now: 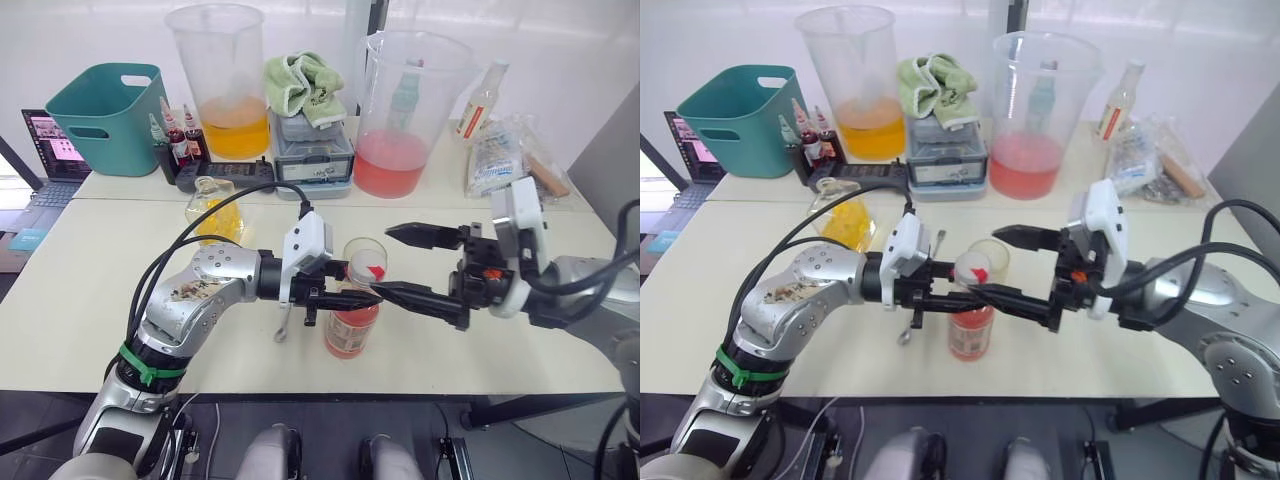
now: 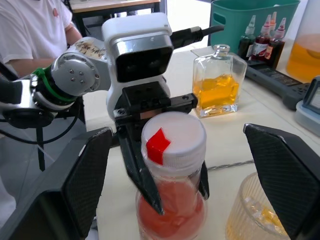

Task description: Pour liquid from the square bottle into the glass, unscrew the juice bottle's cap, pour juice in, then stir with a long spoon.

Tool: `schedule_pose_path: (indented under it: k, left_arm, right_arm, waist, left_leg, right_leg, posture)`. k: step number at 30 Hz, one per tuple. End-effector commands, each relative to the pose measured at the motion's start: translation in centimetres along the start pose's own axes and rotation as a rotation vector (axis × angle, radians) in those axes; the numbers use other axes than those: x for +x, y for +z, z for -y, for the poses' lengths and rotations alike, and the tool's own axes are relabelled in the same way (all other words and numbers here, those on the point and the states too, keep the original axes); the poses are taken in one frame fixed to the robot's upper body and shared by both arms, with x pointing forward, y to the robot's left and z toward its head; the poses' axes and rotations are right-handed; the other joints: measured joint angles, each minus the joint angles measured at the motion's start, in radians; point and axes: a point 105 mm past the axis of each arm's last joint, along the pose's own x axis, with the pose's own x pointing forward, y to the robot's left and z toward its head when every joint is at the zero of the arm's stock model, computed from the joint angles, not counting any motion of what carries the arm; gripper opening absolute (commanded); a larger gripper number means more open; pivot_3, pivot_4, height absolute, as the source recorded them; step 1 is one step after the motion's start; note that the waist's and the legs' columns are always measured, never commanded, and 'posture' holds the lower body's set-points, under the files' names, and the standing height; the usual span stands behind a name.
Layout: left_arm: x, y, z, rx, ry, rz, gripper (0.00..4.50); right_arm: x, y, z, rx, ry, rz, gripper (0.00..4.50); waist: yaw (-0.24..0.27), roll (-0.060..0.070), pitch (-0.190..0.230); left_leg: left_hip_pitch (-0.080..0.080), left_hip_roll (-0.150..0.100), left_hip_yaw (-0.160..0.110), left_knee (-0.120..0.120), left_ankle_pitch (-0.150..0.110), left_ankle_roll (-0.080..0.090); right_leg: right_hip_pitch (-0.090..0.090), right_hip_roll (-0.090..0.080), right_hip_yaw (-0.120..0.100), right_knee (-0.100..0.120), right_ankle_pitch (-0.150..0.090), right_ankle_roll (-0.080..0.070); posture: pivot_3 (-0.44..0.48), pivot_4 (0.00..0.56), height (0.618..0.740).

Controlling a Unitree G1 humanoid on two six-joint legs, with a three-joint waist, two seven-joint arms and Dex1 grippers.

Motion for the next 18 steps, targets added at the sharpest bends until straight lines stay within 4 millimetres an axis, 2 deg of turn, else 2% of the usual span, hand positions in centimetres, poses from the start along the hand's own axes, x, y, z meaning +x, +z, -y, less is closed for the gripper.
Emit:
schedule_pose_path:
  k: [1, 5, 14, 18]
  left_arm:
    - [-0.3, 0.7, 0.1, 0.04, 0.007, -0.001, 1.31]
    - [-0.2, 0.8, 0.1, 0.029, 0.011, 0.011, 1.31]
    - [-0.3, 0.6, 0.3, 0.009, 0.009, 0.014, 1.31]
    - [-0.7, 0.5, 0.3, 0.007, 0.021, 0.005, 1.31]
  right_arm:
    - [0.6, 0.3, -0.3, -0.028, -0.007, 0.004, 4.5]
    - [1.1, 0.1, -0.4, -0.017, -0.015, 0.013, 4.5]
    - [1.4, -0.8, -0.7, 0.005, 0.038, -0.011, 1.71]
    - [1.6, -0.8, -1.5, -0.027, 0.183, -0.014, 1.71]
  waist:
    - [0.0, 0.0, 0.0]
    - [0.0, 0.0, 0.0]
    - [-0.001, 0.0, 0.0]
    - [-0.005, 0.0, 0.0]
  left_leg:
    - [0.0, 0.0, 0.0, 0.0, 0.0, 0.0]
    - [0.0, 0.0, 0.0, 0.0, 0.0, 0.0]
    - [0.0, 0.0, 0.0, 0.0, -0.001, 0.001]
    - [0.0, 0.0, 0.0, 0.0, -0.001, 0.002]
  right_leg:
    - [0.0, 0.0, 0.0, 0.0, 0.0, 0.0]
    - [0.0, 0.0, 0.0, 0.0, 0.0, 0.0]
    - [0.0, 0.0, 0.0, 0.0, 0.0, 0.0]
    - [0.0, 0.0, 0.0, 0.0, 0.0, 0.0]
  posture:
    - [0.0, 0.15, 0.739]
    - [0.0, 0.15, 0.739]
    - [0.0, 0.15, 0.739]
    - [0.0, 0.15, 0.739]
